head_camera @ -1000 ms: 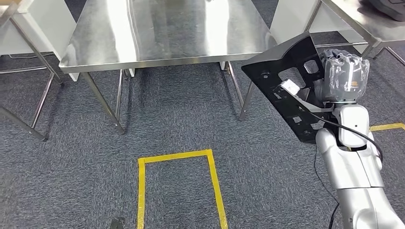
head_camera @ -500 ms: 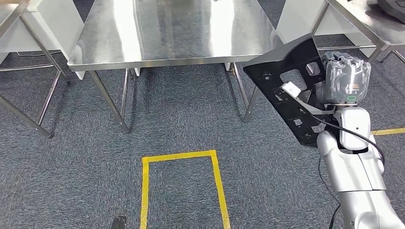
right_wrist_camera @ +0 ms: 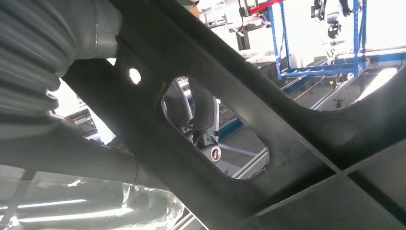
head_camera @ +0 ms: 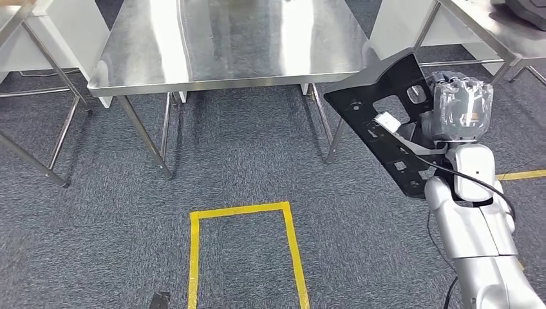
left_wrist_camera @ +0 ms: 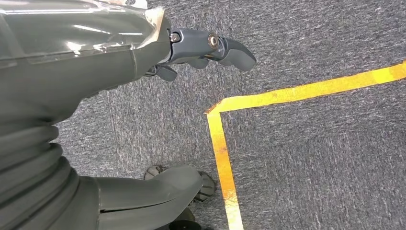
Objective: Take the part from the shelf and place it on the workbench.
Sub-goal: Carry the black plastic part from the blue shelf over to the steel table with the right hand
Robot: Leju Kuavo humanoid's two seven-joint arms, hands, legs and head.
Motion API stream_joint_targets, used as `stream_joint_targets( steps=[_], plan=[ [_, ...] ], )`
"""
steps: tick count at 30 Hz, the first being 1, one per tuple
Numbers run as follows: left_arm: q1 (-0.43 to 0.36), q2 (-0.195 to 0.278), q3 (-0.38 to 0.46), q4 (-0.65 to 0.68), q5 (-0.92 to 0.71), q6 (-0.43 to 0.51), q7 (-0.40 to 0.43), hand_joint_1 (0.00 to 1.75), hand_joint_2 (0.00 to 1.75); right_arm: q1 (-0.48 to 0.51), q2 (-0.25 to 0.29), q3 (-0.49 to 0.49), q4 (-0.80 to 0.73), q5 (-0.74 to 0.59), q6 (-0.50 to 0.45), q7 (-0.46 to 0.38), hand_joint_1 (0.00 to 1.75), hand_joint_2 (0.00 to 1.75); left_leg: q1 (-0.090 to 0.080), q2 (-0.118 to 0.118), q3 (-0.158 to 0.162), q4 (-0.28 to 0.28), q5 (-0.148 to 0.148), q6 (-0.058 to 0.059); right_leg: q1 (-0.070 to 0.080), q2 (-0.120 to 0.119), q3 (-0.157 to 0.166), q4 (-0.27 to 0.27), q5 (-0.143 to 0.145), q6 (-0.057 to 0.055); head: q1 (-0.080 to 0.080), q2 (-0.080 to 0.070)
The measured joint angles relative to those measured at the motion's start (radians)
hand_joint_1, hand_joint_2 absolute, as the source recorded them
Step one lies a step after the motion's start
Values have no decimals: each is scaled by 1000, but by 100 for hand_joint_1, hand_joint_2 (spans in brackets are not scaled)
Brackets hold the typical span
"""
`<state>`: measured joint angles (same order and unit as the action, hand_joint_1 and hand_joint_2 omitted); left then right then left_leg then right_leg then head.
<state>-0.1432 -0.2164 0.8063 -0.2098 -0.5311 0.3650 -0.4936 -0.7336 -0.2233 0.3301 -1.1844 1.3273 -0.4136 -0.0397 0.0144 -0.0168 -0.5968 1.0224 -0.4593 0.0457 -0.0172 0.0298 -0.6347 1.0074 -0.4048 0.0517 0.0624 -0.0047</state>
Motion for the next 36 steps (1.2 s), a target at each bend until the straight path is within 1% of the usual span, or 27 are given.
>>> stream_joint_targets(
  steps=[1, 2, 4, 5, 6, 7, 9, 10, 11, 12, 13, 15, 16, 17, 19, 20, 21, 22, 23, 25, 26, 28, 29, 31, 33, 35, 36],
  plan=[
    [0, 0, 0, 0, -1, 0, 0, 0, 175, -1, -1, 1, -1, 1, 1, -1, 152, 175, 4, 2, 6, -10, 6, 4, 1, -4, -11, 21, -13, -1, 1, 0],
    [-1, 0, 0, 0, -2, -1, 0, 0, 175, -2, -1, 2, -2, 1, 2, -1, 152, 175, 8, 4, 10, -19, 12, 8, 1, -9, -32, 65, -35, -3, 3, 0],
    [-1, 0, 0, 0, -2, -3, 0, 0, 175, 0, -3, 4, -2, 3, 4, -2, 152, 175, 12, 6, 12, -23, 15, 11, -5, -15, -94, 200, -89, -7, 10, 0],
    [-1, -1, 0, 0, -2, -4, 0, 0, 175, 3, -4, 5, -2, 4, 4, -2, 152, 175, 13, 6, 11, -23, 15, 9, -8, -15, -119, 256, -107, -3, 13, 0],
    [-1, -1, 0, 0, -2, -5, 0, 0, 175, 6, -4, 5, -2, 5, 4, -2, 152, 175, 16, 4, 11, -23, 14, 6, -13, -16, -128, 278, -110, 4, 15, 0],
    [-1, -1, 0, 0, -2, -6, 1, 0, 175, 9, -5, 6, -2, 5, 5, -2, 152, 175, 20, 1, 11, -21, 14, 1, -19, -17, -117, 261, -100, 14, 17, 0],
    [-1, 0, 0, 0, -2, -6, 1, 0, 175, 10, -5, 6, -2, 6, 5, -2, 152, 175, 29, -5, 10, -15, 9, -17, -35, -17, -45, 127, -56, 41, 25, 0],
    [-2, 0, 0, 0, -2, -6, 1, 0, 175, 9, -5, 6, -2, 6, 5, -3, 152, 175, 30, -9, 7, -10, 5, -28, -38, -11, -9, 65, -40, 47, 34, 0],
    [-2, 1, 0, 0, -2, -6, 1, 0, 175, 9, -6, 7, -3, 6, 5, -3, 152, 175, 30, -13, 5, -6, 2, -38, -38, -5, 15, 24, -32, 47, 41, 0],
    [-2, 2, 0, -1, -2, -6, 1, 0, 175, 11, -6, 7, -2, 7, 5, -4, 152, 175, 29, -17, 2, -4, 2, -46, -36, -1, 23, 10, -34, 40, 46, 0],
    [-2, 2, 0, -1, -2, -6, 1, 0, 175, 13, -7, 8, -3, 7, 5, -4, 152, 175, 29, -21, 0, -6, 3, -52, -32, 0, 23, 13, -35, 29, 48, 0],
    [-1, 2, -1, -1, -2, -6, 1, 0, 175, 14, -7, 9, -3, 7, 5, -4, 152, 175, 35, -20, -2, -4, 0, -59, -33, -9, 21, 16, -35, 7, 39, 0],
    [-1, 3, -1, -1, -2, -6, 1, 0, 175, 13, -7, 9, -3, 7, 5, -5, 152, 175, 37, -13, -11, 16, -14, -61, -33, -13, 22, 17, -35, -3, 33, 0],
    [-1, 3, -1, -1, -2, -6, 1, 0, 175, 12, -7, 10, -4, 7, 5, -5, 152, 175, 37, -3, -30, 59, -40, -61, -31, -17, 23, 16, -35, -13, 25, 0],
    [-2, 3, -1, -1, -2, -6, 1, 0, 175, 12, -7, 10, -4, 7, 5, -5, 152, 175, 32, 9, -95, 193, -105, -58, -23, -25, 24, 16, -36, -25, 11, 0],
    [-2, 4, -1, -1, -2, -6, 1, 0, 175, 12, -6, 11, -4, 7, 5, -5, 152, 175, 30, 10, -126, 254, -127, -55, -18, -30, 24, 16, -37, -27, 5, 0],
    [-1, 4, -1, -1, -2, -6, 1, 0, 175, 13, -6, 11, -4, 7, 5, -5, 152, 175, 28, 10, -145, 286, -132, -51, -14, -34, 24, 16, -38, -29, 0, 0],
    [-1, 4, -1, -1, -2, -6, 1, 0, 175, 13, -6, 12, -4, 7, 5, -5, 152, 175, 25, 12, -145, 280, -117, -45, -9, -38, 24, 16, -38, -30, -3, 0],
    [-1, 4, -1, -1, -2, -6, 1, 0, 175, 13, -6, 13, -4, 8, 5, -5, 152, 175, 21, 14, -126, 239, -88, -37, -6, -42, 26, 16, -39, -30, -5, 0],
    [-2, 5, -1, -1, -2, -6, 1, 0, 175, 11, -5, 13, -4, 7, 5, -5, 152, 175, 9, 34, -63, 109, -26, -17, 2, -50, 28, 18, -40, -30, -11, 0],
    [-3, 5, -1, -1, -2, -6, 1, 0, 175, 9, -5, 13, -4, 8, 6, -5, 152, 175, 2, 45, -39, 60, -8, -12, 6, -55, 27, 18, -41, -28, -12, 0],
    [-5, 5, -1, -1, -2, -6, 1, 0, 175, 6, -6, 13, -4, 13, 9, -5, 152, 175, -8, 53, -25, 22, -1, -8, 13, -65, 26, 17, -41, -24, -12, 0],
    [-6, 5, -1, -1, -2, -6, 1, 0, 175, 4, -7, 14, -4, 16, 12, -4, 152, 175, -10, 48, -27, 20, 1, -8, 12, -71, 27, 15, -41, -21, -12, 0],
    [-6, 4, -1, -1, -2, -6, 2, 0, 175, 1, -5, 15, -5, 21, 18, -4, 152, 175, -10, 35, -22, 8, 11, 1, 11, -71, 19, 32, -53, -15, -12, 0],
    [-8, 4, -1, -1, -2, -6, 3, 0, 175, -3, -6, 16, -6, 24, 22, -1, 152, 175, -6, 21, -16, -3, 20, 11, 8, -54, -21, 115, -94, -15, -8, 0],
    [-9, 4, -1, -1, -2, -6, 4, 0, 175, -3, -7, 18, -5, 26, 23, 1, 152, 175, -6, 6, -18, -4, 22, 13, 5, -41, -83, 245, -141, -17, 5, 0],
    [-8, 3, -1, -1, -2, -6, 6, 0, 175, -1, -8, 19, -5, 27, 24, 2, 152, 175, -6, -2, -18, -3, 22, 13, 4, -38, -102, 281, -149, -13, 10, 0]
  ],
)
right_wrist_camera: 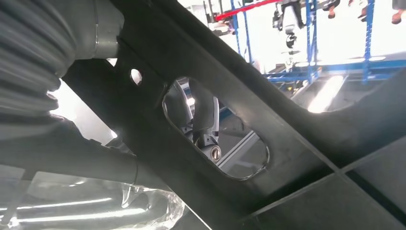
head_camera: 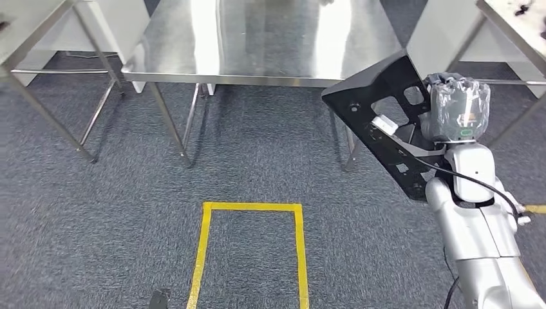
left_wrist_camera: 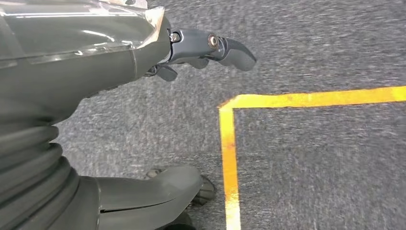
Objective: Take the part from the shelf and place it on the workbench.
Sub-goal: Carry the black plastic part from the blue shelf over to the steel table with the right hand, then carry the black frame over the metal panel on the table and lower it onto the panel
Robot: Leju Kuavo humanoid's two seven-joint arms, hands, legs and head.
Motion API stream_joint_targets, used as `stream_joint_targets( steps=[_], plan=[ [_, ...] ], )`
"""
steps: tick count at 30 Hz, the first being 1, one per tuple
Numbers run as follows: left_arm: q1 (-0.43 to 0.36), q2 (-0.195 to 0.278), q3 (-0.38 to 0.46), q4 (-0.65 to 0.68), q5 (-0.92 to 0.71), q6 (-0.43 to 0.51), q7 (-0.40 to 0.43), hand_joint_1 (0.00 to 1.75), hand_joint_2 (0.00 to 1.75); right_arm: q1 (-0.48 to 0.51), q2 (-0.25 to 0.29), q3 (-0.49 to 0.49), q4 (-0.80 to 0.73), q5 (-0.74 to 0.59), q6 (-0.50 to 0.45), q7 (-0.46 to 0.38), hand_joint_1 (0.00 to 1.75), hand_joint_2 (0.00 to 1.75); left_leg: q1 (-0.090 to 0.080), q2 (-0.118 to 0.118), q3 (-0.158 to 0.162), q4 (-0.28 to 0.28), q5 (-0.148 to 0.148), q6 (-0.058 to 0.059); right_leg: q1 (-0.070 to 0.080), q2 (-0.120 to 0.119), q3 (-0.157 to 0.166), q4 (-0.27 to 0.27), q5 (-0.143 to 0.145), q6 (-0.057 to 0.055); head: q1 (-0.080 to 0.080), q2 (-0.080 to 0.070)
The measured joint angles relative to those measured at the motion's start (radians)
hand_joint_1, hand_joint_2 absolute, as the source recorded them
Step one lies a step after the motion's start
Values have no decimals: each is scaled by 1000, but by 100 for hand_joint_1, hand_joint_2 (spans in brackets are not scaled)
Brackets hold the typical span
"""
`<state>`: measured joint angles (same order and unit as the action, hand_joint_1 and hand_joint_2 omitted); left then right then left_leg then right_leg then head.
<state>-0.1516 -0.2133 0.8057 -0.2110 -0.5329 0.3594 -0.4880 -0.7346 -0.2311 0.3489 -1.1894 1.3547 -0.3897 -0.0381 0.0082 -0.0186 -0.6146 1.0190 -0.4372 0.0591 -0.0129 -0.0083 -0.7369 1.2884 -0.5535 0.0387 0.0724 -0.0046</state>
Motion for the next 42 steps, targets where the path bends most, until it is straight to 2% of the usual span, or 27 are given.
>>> stream_joint_targets(
  steps=[1, 2, 4, 5, 6, 8, 10, 12, 14, 15, 16, 17, 19, 20, 22, 25, 27, 30, 31, 32, 33, 35, 37, 38, 39, 40, 42],
  plan=[
    [1, -1, 0, 0, 0, 0, 1, 0, 175, 1, 0, 1, 0, 1, 0, 0, 152, 175, 0, -9, 0, 0, 0, 0, -1, 2, -3, 4, 6, 7, 6, 0],
    [1, -1, 0, 0, 0, 0, 2, 0, 175, 1, 0, 2, 0, 1, 0, 1, 152, 175, 1, -17, 1, 1, 0, -1, -2, 4, 16, -37, 28, 15, 11, 0],
    [1, -2, 0, 0, 0, 0, 2, 0, 175, -1, 0, 3, 0, 1, 1, 1, 152, 175, 0, -33, 2, 2, -2, -5, -6, 18, 87, -178, 81, 27, 23, 0],
    [1, -3, 0, 0, 0, 0, 2, 0, 175, -3, 0, 3, 0, 1, 1, 1, 152, 175, -1, -40, 1, 3, -2, -10, -6, 26, 115, -232, 98, 26, 28, 0],
    [1, -3, 0, 0, 0, 1, 2, 0, 175, -4, 0, 3, 0, 1, 1, 1, 152, 175, -2, -45, -1, 4, -2, -15, -4, 32, 130, -263, 105, 21, 32, 0],
    [3, -3, 0, 0, 0, 1, 2, 0, 175, -4, 1, 4, 0, 1, 1, 2, 152, 175, -2, -54, -7, 3, 1, -26, 1, 29, 135, -273, 107, 7, 32, 0],
    [5, -2, 0, 0, 0, 2, 2, 0, 175, -5, 3, 6, -1, 1, 0, 2, 152, 175, 0, -41, -14, 15, -9, -36, -6, 18, 139, -279, 111, -8, 26, 0],
    [4, -2, 0, 0, 0, 3, 3, 0, 175, -7, 6, 6, -2, 1, 0, 3, 152, 175, 3, -10, -50, 91, -55, -45, -13, 9, 144, -286, 113, -27, 13, 0],
    [4, -2, 0, 0, 0, 3, 5, 0, 175, -8, 7, 6, -1, 1, -1, 6, 152, 175, 8, 7, -113, 218, -114, -54, -11, 2, 145, -286, 111, -36, 3, 0],
    [5, -1, 0, 0, 0, 0, 5, 0, 175, -7, 7, 6, -1, 1, -2, 7, 152, 175, 11, 10, -137, 263, -127, -57, -10, 0, 145, -286, 110, -36, -1, 0],
    [5, -1, 0, 0, 2, -6, 4, 0, 175, -6, 7, 6, -1, 2, -2, 8, 152, 175, 14, 12, -144, 275, -121, -60, -10, -2, 145, -285, 110, -36, -4, 0],
    [5, -1, 0, 0, 4, -13, 2, 0, 175, -6, 8, 6, -1, 2, -2, 8, 152, 175, 17, 14, -132, 249, -98, -62, -11, -3, 146, -285, 110, -35, -8, 0],
    [5, 0, 0, 0, 8, -28, 0, 0, 175, -6, 8, 6, -1, 3, -2, 9, 152, 175, 22, 23, -67, 123, -38, -62, -12, -4, 147, -283, 106, -30, -15, 0],
    [4, 0, 0, 0, 9, -36, -1, 0, 175, -7, 8, 6, -1, 3, -2, 9, 152, 175, 21, 26, -37, 65, -23, -60, -9, -4, 147, -282, 100, -24, -20, 0],
    [4, 1, 0, -1, 10, -49, -8, 0, 175, -9, 5, 5, -1, 3, -1, 8, 152, 175, 18, 30, -9, 8, -27, -49, -3, -5, 151, -281, 94, -8, -22, 0],
    [6, 3, 0, -2, 13, -52, -14, 0, 175, -12, 3, 6, 0, 3, -1, 7, 152, 175, 14, 21, 13, -6, -35, -21, -1, -5, 156, -260, 98, 18, -20, 0],
    [6, 4, 0, -3, 14, -51, -15, 0, 175, -14, 1, 6, 0, 2, -1, 7, 152, 175, 11, 15, 37, -8, -37, -7, -5, -4, 119, -199, 77, 21, -17, 0],
    [8, 3, 0, -3, 14, -50, -15, 0, 175, -9, -2, 6, 4, 1, -1, 7, 152, 175, 10, 6, 60, -8, -55, -3, -5, 1, 0, -33, 28, 17, -4, 0],
    [10, 3, 0, -3, 14, -50, -15, 0, 175, -5, -2, 6, 5, 1, -1, 7, 152, 175, 9, 1, 71, -8, -65, -4, -5, 3, -29, -15, 18, 18, 1, 0],
    [11, 2, 0, -3, 14, -49, -15, 0, 175, -3, -3, 6, 7, 1, -1, 7, 152, 175, 9, -3, 85, -8, -77, -5, -4, 4, -40, -34, 21, 20, 6, 0],
    [13, 2, 0, -3, 14, -49, -15, 0, 175, -1, -3, 6, 8, 1, -1, 6, 152, 175, 9, -6, 100, -8, -90, -7, -5, 4, -36, -81, 38, 24, 10, 0],
    [14, 2, 1, -3, 14, -48, -15, 0, 175, 0, -4, 6, 12, -1, 0, 5, 152, 175, 8, -12, 128, -8, -118, -15, -4, 2, -11, -206, 131, 32, 21, 0],
    [14, 2, 1, -3, 14, -48, -14, 0, 175, -1, -6, 8, 18, -4, 4, 3, 152, 175, 6, -16, 150, -12, -144, -27, 4, 2, 18, -267, 201, 19, 32, 0],
    [14, 2, 1, -3, 15, -47, -14, 0, 175, -5, -6, 9, 20, -5, 6, 2, 152, 175, 4, -16, 161, -11, -148, -33, 7, 2, 27, -269, 208, 5, 33, 0],
    [12, 2, 1, -3, 15, -47, -13, 0, 175, -10, -6, 9, 20, -5, 7, 1, 152, 175, 5, -15, 157, 2, -143, -37, 7, 4, 38, -269, 199, -11, 31, 0],
    [10, 2, 1, -3, 15, -46, -13, 0, 175, -16, -5, 9, 20, -5, 7, 1, 152, 175, 6, -10, 143, 37, -125, -41, 3, 5, 47, -272, 193, -23, 27, 0],
    [7, 2, 0, -4, 15, -45, -13, 0, 175, -26, -4, 10, 20, -5, 8, 1, 152, 175, 8, 2, 63, 161, -91, -48, -1, 6, 72, -277, 174, -44, 16, 0]
  ],
)
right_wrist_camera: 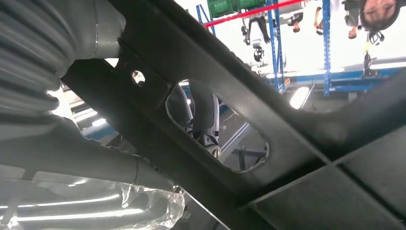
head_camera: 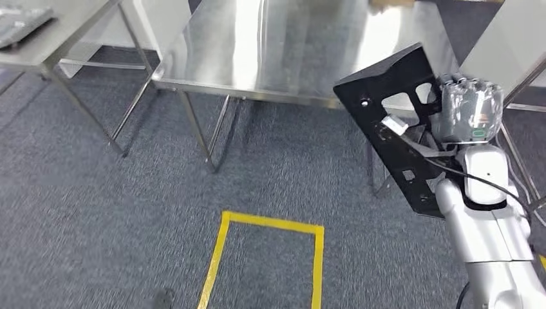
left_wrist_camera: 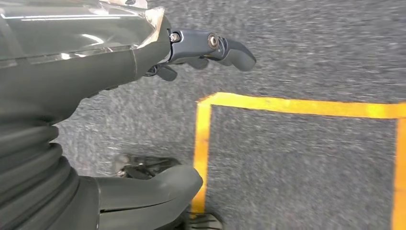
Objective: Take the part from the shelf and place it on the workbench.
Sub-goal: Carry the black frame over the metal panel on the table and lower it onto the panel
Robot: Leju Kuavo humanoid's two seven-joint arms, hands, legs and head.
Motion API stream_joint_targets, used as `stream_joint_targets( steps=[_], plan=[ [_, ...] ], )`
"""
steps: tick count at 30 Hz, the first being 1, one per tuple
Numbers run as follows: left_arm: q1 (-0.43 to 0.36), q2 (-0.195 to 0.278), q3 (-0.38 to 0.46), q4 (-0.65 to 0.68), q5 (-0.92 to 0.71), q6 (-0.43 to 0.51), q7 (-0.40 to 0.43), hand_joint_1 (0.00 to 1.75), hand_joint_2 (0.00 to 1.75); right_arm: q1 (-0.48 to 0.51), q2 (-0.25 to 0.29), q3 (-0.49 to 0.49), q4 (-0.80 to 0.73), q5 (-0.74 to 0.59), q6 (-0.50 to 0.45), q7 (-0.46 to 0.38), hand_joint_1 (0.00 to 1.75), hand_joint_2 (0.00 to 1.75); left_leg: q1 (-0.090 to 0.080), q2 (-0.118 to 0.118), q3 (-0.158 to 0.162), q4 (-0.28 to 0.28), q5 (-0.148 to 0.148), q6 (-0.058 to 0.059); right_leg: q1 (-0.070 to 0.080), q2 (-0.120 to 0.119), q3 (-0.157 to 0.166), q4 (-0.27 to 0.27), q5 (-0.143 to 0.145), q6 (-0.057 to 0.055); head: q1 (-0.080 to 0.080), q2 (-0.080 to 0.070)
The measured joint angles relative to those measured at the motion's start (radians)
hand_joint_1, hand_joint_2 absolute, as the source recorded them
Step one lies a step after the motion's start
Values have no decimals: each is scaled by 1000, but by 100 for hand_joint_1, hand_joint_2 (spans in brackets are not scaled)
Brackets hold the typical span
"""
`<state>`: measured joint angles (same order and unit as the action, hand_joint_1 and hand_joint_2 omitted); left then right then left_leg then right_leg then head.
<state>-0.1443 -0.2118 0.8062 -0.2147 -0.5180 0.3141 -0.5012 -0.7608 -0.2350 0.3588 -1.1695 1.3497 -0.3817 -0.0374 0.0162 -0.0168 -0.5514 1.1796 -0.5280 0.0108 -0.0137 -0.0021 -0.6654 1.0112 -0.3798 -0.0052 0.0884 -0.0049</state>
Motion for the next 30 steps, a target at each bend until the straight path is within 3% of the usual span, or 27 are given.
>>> stream_joint_targets(
  steps=[1, 3, 5, 6, 7, 8, 10, 11, 12, 14, 16, 18, 20, 22, 24, 25, 26, 27, 28, 30],
  plan=[
    [0, 0, 0, 0, 0, 0, 0, 0, 175, -2, 1, 0, 2, 0, 1, 0, 152, 175, 1, 6, -49, 61, -4, -4, 0, 0, 13, -2, -12, -7, -4, 0],
    [2, 0, 0, 0, 0, 1, 1, 0, 175, -3, 5, 2, 7, 0, 5, 0, 152, 175, 2, 10, -130, 126, -73, -12, 1, 2, 42, -3, -38, -13, -12, 0],
    [4, 0, 0, 0, 0, 2, 2, 0, 175, -3, 10, 5, 16, 0, 6, -1, 152, 175, 1, 11, -171, 105, -131, -14, 1, 5, 76, -3, -65, -12, -20, 0],
    [4, 0, 0, 0, 0, 2, 2, 0, 175, -4, 12, 6, 20, 0, 5, -2, 152, 175, 1, 12, -176, 65, -120, -10, 2, 6, 95, -3, -79, -10, -24, 0],
    [5, 1, 0, 0, 0, 2, 2, 0, 175, -4, 14, 7, 25, 0, 4, -2, 152, 175, -1, 13, -171, 3, -68, -3, 3, 6, 114, -4, -94, -8, -29, 0],
    [6, 2, 1, 0, 1, 3, 2, 0, 175, -5, 16, 9, 30, 0, 4, -3, 152, 175, -5, 13, -163, -58, 7, 8, 5, 7, 132, -3, -108, -4, -32, 0],
    [8, 4, 3, 0, 2, 4, 3, 0, 175, -12, 20, 12, 39, -1, 3, -4, 152, 175, -13, 8, -142, -138, 124, 27, 10, 11, 157, -6, -133, 7, -36, 0],
    [8, 4, 4, 0, 3, 5, 3, 0, 175, -18, 22, 14, 41, -1, 3, -6, 152, 175, -16, 6, -134, -147, 141, 33, 13, 14, 164, -4, -137, 16, -37, 0],
    [6, 4, 4, 0, 3, 6, 4, 0, 175, -26, 22, 16, 43, -2, 3, -7, 152, 175, -17, 5, -122, -153, 138, 37, 16, 16, 168, -1, -137, 24, -39, 0],
    [4, 3, 5, -1, 3, 6, 4, 0, 175, -43, 22, 18, 45, -5, 2, -9, 152, 175, -16, 6, -92, -172, 135, 47, 16, 15, 145, 52, -125, 37, -43, 0],
    [3, 2, 5, -1, 3, 6, 4, 0, 175, -55, 21, 19, 49, -7, 3, -9, 152, 175, -13, 4, -64, -186, 125, 56, 11, 14, 68, 163, -126, 43, -43, 0],
    [2, 1, 6, -1, 3, 6, 4, 0, 175, -60, 20, 20, 55, -7, 4, -9, 152, 175, -11, 0, -48, -188, 109, 58, 7, 13, -10, 255, -159, 43, -41, 0],
    [4, -1, 6, -1, 3, 6, 4, 0, 175, -59, 19, 20, 61, -8, 4, -10, 152, 175, -11, -4, -28, -188, 91, 55, 3, 13, -55, 267, -202, 42, -40, 0],
    [5, -3, 8, -1, 3, 6, 4, 0, 175, -58, 18, 20, 67, -12, 4, -10, 152, 175, -9, -8, 3, -188, 66, 49, -5, 11, -58, 186, -185, 58, -39, 0],
    [5, -3, 9, -1, 3, 7, 4, 0, 175, -58, 18, 21, 74, -15, 4, -10, 152, 175, -7, -12, 25, -189, 42, 41, -13, 4, -37, 64, -89, 92, -36, 0],
    [6, -3, 10, -1, 3, 7, 5, 0, 175, -58, 17, 22, 79, -16, 4, -10, 152, 175, -9, -13, 32, -188, 32, 36, -11, -2, -29, 23, -41, 95, -33, 0],
    [5, -3, 10, -1, 3, 8, 5, 0, 175, -57, 17, 23, 83, -16, 4, -10, 152, 175, -10, -15, 36, -188, 22, 30, -8, -5, -20, -4, -2, 90, -32, 0],
    [5, -2, 11, -1, 3, 9, 5, 0, 175, -57, 17, 24, 87, -17, 4, -10, 152, 175, -12, -15, 41, -187, 15, 24, -6, -7, -15, -17, 19, 76, -32, 0],
    [5, -2, 11, -1, 3, 9, 6, 0, 175, -57, 16, 25, 89, -17, 4, -10, 152, 175, -13, -15, 47, -185, 9, 19, -4, -6, -9, -18, 22, 57, -35, 0],
    [4, -2, 11, -1, 3, 9, 5, 0, 175, -58, 16, 25, 90, -18, 2, -11, 152, 175, -10, -8, 35, -155, 10, 12, -10, -3, 1, -18, 15, 34, -45, 0]
  ],
)
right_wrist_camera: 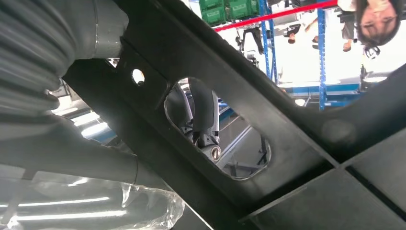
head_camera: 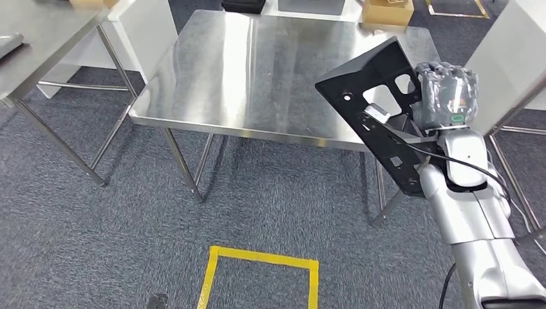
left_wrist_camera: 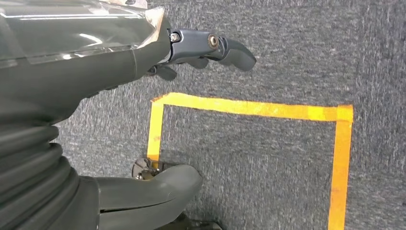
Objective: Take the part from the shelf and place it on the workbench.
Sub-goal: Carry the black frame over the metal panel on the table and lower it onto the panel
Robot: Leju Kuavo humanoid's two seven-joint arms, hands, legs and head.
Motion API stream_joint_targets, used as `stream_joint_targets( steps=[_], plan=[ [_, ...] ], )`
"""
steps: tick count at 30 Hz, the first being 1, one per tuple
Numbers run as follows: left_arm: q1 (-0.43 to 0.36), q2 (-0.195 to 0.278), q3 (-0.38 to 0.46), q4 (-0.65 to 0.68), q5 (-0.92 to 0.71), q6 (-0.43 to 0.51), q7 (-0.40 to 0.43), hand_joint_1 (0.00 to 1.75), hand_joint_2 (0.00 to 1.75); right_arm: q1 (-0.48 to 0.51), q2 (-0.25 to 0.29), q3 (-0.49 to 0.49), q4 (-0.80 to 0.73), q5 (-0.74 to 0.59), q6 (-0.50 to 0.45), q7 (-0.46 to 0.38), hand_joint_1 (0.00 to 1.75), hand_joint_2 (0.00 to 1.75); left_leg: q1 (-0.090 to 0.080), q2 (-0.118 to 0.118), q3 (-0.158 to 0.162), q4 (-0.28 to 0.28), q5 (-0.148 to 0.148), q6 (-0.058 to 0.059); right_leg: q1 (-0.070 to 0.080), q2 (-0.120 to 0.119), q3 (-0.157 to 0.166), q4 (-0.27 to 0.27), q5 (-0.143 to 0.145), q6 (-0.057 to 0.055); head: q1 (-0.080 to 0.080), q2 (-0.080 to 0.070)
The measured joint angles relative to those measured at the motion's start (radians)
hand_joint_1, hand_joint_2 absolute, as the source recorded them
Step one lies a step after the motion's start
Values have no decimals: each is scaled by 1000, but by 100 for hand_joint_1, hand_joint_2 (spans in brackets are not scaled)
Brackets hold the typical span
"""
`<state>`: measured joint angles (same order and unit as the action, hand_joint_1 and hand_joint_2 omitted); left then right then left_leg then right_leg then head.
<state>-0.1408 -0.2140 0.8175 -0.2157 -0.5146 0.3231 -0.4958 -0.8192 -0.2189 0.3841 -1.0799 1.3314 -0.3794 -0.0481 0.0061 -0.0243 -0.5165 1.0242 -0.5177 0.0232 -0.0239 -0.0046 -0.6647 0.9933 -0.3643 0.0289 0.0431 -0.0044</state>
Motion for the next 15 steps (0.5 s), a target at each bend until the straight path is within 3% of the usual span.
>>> stream_joint_targets(
  steps=[2, 3, 5, 7, 8, 9, 12, 14, 15],
  plan=[
    [-1, 0, 0, 0, 0, 0, 0, 0, 175, -3, 0, 0, 0, -1, 0, 0, 152, 175, 3, 11, -52, 86, 2, -9, -1, 2, 15, -1, -11, -16, -10, 0],
    [-1, 0, 1, 0, 0, 0, 0, 0, 175, -3, 0, 0, 0, -1, 0, 0, 152, 175, 4, 17, -94, 149, -9, -14, 1, 3, 23, -1, -19, -24, -14, 0],
    [0, 0, 1, 0, 0, 0, 0, 0, 175, -3, 0, 2, 1, -1, 0, 0, 152, 175, 5, 20, -171, 244, -62, -21, 4, 4, 38, -1, -34, -34, -23, 0],
    [0, 0, 1, 0, 0, 0, 0, 0, 175, -3, 1, 3, 2, -1, 0, 0, 152, 175, 5, 21, -220, 273, -102, -20, 6, 6, 55, -1, -49, -36, -30, 0],
    [0, 0, 1, 0, 0, 0, 0, 0, 175, -3, 1, 4, 3, -1, 0, 0, 152, 175, 4, 21, -226, 253, -94, -17, 7, 7, 65, -1, -57, -36, -34, 0],
    [0, 0, 1, 0, 0, 0, 0, 0, 175, -3, 1, 4, 3, -1, 1, 0, 152, 175, 3, 21, -222, 211, -64, -11, 9, 7, 77, -1, -65, -36, -38, 0],
    [0, 3, 2, 0, 0, 0, 0, 0, 175, -6, 2, 6, 6, -1, 5, 0, 152, 175, -7, 20, -177, 36, 92, 19, 16, 8, 107, -2, -89, -32, -45, 0],
    [0, 6, 2, 0, 0, 0, 0, 0, 175, -9, 4, 9, 11, 1, 7, 1, 152, 175, -15, 19, -160, -15, 138, 30, 21, 12, 114, -3, -100, -24, -45, 0],
    [0, 6, 2, 0, 0, 0, 0, 0, 175, -10, 7, 11, 14, 3, 6, 3, 152, 175, -17, 18, -157, -18, 138, 30, 23, 13, 115, -3, -104, -18, -45, 0]
  ],
)
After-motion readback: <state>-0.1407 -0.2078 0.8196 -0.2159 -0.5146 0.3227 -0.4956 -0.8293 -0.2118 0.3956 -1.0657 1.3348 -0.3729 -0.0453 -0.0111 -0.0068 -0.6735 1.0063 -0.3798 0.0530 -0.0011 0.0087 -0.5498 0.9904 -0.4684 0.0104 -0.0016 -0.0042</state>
